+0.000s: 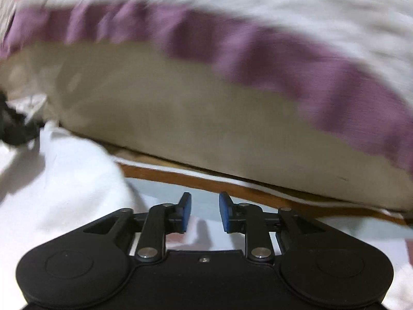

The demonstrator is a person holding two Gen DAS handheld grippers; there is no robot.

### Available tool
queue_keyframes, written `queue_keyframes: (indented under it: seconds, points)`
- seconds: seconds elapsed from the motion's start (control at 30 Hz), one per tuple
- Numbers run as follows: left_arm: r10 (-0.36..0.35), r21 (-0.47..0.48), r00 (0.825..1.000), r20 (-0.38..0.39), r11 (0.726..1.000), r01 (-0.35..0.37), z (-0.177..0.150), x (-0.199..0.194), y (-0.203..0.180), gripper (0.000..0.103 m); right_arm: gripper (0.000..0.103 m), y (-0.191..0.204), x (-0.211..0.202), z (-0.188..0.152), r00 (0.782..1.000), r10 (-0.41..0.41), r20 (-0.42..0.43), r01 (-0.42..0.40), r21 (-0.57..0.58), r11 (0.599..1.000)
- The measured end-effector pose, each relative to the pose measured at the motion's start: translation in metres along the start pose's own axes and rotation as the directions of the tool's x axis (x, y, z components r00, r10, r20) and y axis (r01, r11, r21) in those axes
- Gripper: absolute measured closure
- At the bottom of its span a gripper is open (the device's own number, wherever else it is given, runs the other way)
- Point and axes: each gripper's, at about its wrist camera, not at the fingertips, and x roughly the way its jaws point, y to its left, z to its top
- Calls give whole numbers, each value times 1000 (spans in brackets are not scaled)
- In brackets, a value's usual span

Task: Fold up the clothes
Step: 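Release the collar from the left gripper while the right gripper grasps the cuff, then open the right gripper and release the cuff onto the jacket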

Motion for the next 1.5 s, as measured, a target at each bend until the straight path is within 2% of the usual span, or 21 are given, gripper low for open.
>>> queue_keyframes:
  seconds: [0.03,0.07,0.13,0.3,0.4,0.5,0.6,0.67,0.77,0.8,0.83,0.9,1.0,1.03,1.1,1.13,1.17,1.23,1.3,1.4,1.5]
  points:
    - [4,0,1000,3,1000,-4,-1,-3,0,76,60,-16,-11,0,999,33,-13,-33,55,998]
    - [-2,-14,1000,8,1000,2,-2,-9,1,67,56,-31,-22,0,997,67,-25,-64,111,992]
    - [-60,-100,998,36,993,63,-3,-35,15,56,55,-58,-38,-7,995,88,-54,-76,191,979]
    - [-203,-150,974,102,965,217,-31,-107,15,56,53,-113,-66,-33,994,22,-107,12,306,952]
    - [-321,-157,942,101,929,334,-22,-117,-11,56,45,-139,-81,-40,990,-52,-129,92,328,940]
    - [-406,-117,910,88,903,414,-37,-143,-40,56,40,-163,-88,-34,980,-124,-155,174,376,910]
    - [-443,-10,890,109,895,447,-58,-176,-53,56,38,-194,-85,-29,962,-164,-219,245,421,873]
    - [-458,45,881,115,889,456,-63,-184,-73,56,37,-211,-75,-26,963,-116,-242,207,394,895]
    - [-396,42,915,70,918,394,-71,-192,-98,56,37,-229,-70,-22,970,-42,-239,148,444,884]
    - [-386,48,921,53,922,383,-74,-196,-108,56,37,-228,-71,-18,974,-58,-217,149,434,888]
    - [-401,60,914,58,916,398,-78,-205,-118,56,37,-226,-71,-16,975,-80,-207,158,396,905]
    - [-414,72,907,72,909,410,-86,-214,-132,56,36,-223,-60,-17,959,-100,-267,187,322,928]
    - [-415,50,909,42,909,413,-92,-208,-144,56,36,-233,-41,-34,913,-35,-406,204,379,903]
    - [-416,26,909,35,909,416,-93,-207,-144,56,38,-231,-36,-38,905,-17,-424,189,366,911]
    - [-404,-23,913,46,914,406,-96,-200,-142,56,69,-225,-29,-45,892,15,-451,151,329,932]
    - [-395,-49,918,46,917,397,-101,-203,-140,56,75,-219,-28,-46,896,9,-444,136,294,946]
    - [-395,-85,918,39,914,396,-106,-205,-137,56,76,-209,-31,-44,908,-17,-420,129,240,962]
    - [-398,-153,917,25,905,397,-116,-209,-131,56,77,-189,-55,-34,950,-38,-309,85,140,987]
    - [-402,-164,915,23,901,401,-125,-215,-127,56,78,-178,-90,-25,978,-109,-180,123,69,990]
    - [-400,-150,917,8,906,396,-136,-223,-124,54,78,-171,-115,-30,955,-286,-80,279,-97,956]
    - [-426,-180,905,-22,892,415,-145,-226,-120,52,78,-190,-92,-43,933,-288,-217,292,-15,956]
